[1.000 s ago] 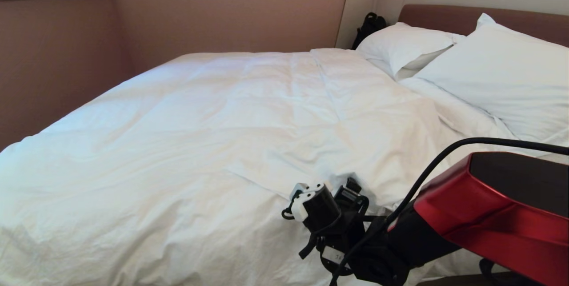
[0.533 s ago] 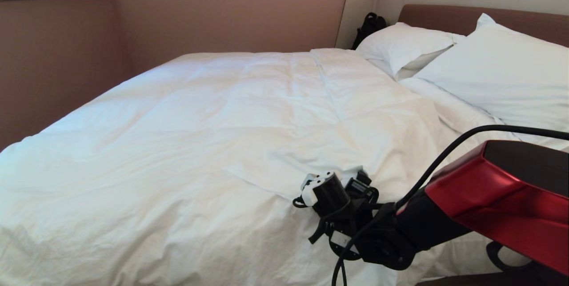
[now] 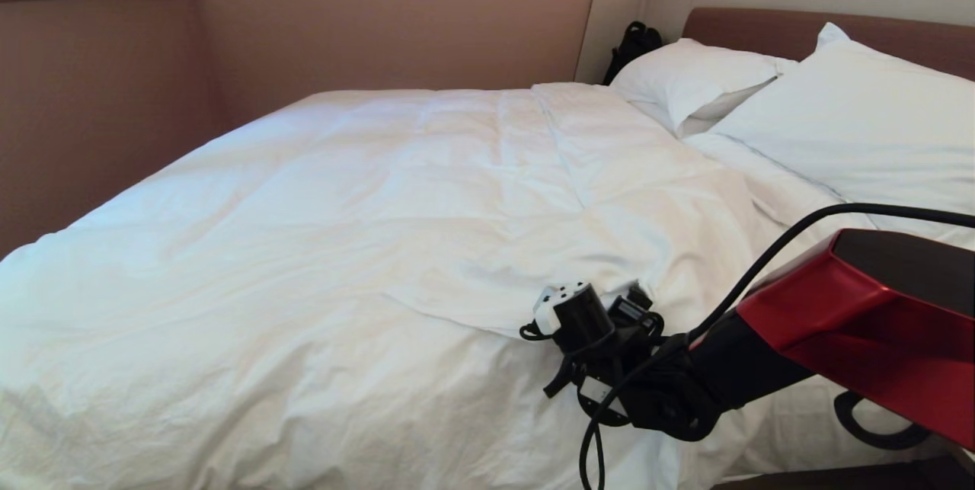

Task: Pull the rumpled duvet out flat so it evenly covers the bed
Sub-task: Flatten the corners of the folded blanket

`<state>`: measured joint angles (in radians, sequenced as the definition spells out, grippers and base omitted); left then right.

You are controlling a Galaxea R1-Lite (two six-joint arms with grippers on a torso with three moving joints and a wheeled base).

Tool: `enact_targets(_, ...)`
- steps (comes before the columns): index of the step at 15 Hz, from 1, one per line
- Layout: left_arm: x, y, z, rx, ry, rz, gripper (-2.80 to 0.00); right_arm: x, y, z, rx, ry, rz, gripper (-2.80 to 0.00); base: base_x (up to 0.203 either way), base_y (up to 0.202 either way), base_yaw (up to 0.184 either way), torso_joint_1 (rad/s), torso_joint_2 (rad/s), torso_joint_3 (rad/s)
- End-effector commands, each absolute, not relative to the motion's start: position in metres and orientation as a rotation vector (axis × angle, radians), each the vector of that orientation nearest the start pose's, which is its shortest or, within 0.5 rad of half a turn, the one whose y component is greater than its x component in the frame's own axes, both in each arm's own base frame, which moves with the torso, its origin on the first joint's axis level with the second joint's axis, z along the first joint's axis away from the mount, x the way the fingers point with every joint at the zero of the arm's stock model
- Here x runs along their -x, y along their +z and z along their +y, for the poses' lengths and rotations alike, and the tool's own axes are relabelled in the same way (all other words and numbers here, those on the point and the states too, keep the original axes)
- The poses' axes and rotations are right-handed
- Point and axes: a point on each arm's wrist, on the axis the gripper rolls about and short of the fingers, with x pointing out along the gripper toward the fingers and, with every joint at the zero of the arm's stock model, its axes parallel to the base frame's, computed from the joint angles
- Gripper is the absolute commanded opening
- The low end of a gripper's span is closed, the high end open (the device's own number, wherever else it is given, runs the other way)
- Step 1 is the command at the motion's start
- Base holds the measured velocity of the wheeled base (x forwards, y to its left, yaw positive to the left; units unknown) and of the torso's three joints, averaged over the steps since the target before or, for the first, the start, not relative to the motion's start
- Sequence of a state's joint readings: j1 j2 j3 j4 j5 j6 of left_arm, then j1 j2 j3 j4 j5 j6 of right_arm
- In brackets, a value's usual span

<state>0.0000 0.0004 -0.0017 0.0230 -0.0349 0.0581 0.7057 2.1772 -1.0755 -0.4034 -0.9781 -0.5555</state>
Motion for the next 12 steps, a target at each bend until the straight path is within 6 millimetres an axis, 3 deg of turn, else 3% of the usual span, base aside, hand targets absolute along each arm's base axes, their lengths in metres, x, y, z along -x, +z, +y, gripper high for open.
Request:
enact_targets(1,0.023,0.074,-0.001,-0.058,-0.036,0.020,-2.80,-0.310,0.064,0.235,1.062,-0.142,0.545,0.00,0.000,0.000,0.000,0.000,0.00,0.000)
enact_targets(3,0.023,0.074,-0.001,-0.058,-0.036,0.020,-2.80,-0.310,0.064,0.235,1.056,-0.143,0.544,0.00,0.000,0.000,0.000,0.000,0.00,0.000)
enact_targets(4,0.023,0.074,-0.001,-0.058,-0.036,0.020,-2.80,-0.309,0.065,0.235,1.056,-0.142,0.543,-2.80,0.000,0.000,0.000,0.000,0.00,0.000)
enact_targets(7,0.023,0.074,-0.001,-0.058,-0.036,0.020,-2.80,-0.306,0.072,0.235,1.043,-0.139,0.528,-2.80,0.000,0.000,0.000,0.000,0.00,0.000)
enact_targets(12,0.023,0.074,-0.001,-0.058,-0.036,0.020,-2.80,-0.285,0.110,0.227,0.995,-0.140,0.467,-2.80,0.000,0.000,0.000,0.000,0.00,0.000)
